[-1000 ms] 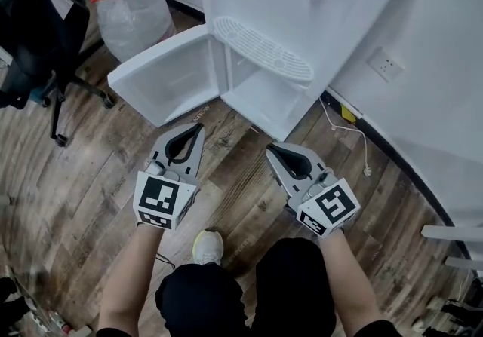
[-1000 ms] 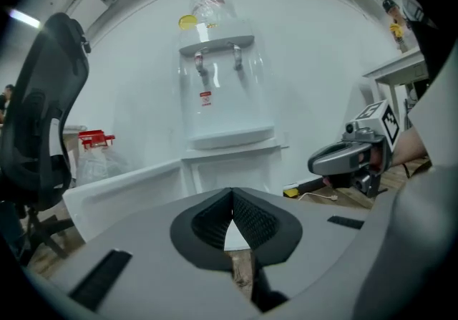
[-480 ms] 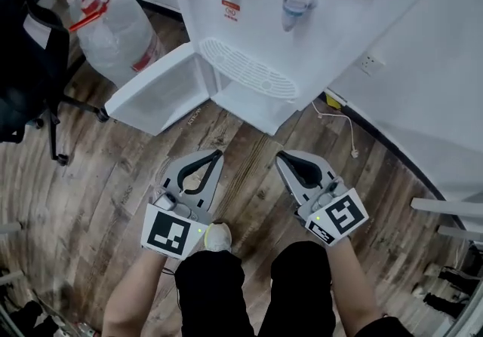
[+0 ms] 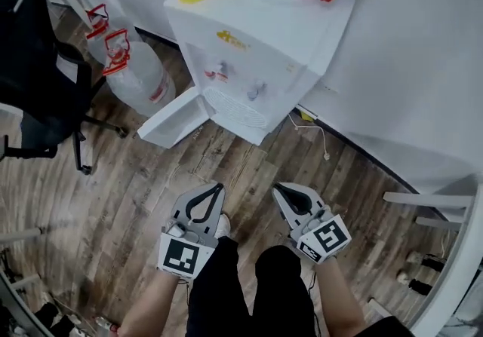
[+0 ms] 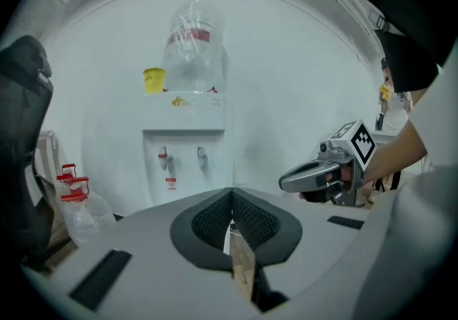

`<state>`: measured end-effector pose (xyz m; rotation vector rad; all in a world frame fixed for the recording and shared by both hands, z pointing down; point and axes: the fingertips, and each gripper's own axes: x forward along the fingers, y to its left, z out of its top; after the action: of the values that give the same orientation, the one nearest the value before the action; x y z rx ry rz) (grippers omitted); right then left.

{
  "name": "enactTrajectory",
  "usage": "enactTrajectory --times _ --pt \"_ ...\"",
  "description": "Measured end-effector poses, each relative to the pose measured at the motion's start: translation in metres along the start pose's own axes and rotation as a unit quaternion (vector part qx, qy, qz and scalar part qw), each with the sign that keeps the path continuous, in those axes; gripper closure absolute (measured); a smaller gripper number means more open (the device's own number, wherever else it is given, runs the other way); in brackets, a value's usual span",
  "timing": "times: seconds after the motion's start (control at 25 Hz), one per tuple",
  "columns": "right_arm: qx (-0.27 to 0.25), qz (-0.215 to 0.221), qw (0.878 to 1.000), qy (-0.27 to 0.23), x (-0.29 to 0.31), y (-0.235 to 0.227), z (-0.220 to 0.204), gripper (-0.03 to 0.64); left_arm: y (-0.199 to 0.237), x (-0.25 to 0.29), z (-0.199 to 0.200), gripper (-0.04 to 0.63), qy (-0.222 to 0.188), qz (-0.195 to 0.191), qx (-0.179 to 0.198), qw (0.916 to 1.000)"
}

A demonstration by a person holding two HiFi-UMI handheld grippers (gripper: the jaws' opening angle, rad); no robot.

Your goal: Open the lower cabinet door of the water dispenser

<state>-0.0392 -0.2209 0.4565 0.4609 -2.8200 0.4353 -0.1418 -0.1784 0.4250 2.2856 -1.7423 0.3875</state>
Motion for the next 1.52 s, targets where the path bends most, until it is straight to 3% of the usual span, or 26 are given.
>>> enactTrajectory --times 0.44,0.6,0.76,1.12,1.36,1.52 --pt "0.007 0.01 1.0 0.007 -0.111 0.065 0.145 0.591 -0.067 -0.066 0.171 0.581 -0.012 -0.015 -0.042 0.9989" --pt "0.007 0.016 1.0 -0.008 -0.146 0.082 0.192 0.591 -0.098 -0.087 0.219 0.581 -0.017 -0.027 -0.038 0.9988" --pt "-0.006 0.022 1.0 -0.021 -0.176 0.089 0.227 0.591 -0.117 -0.105 0.257 0.581 -0.029 -0.014 -0.048 0.9983" --pt "-0.028 0.032 0.998 -0.04 -0.253 0.111 0.255 0.591 -0.173 -0.147 0.291 0.581 -0.047 0.005 -0.074 0.9961" --pt "-0.024 0.047 0.997 -0.049 -0.293 0.13 0.251 0.592 -0.206 -0.18 0.296 0.581 -0.048 0.041 -0.067 0.9958" --pt "-0.022 0.06 0.997 -0.05 -0.311 0.137 0.236 0.591 -0.236 -0.193 0.287 0.581 -0.036 0.046 -0.064 0.9963"
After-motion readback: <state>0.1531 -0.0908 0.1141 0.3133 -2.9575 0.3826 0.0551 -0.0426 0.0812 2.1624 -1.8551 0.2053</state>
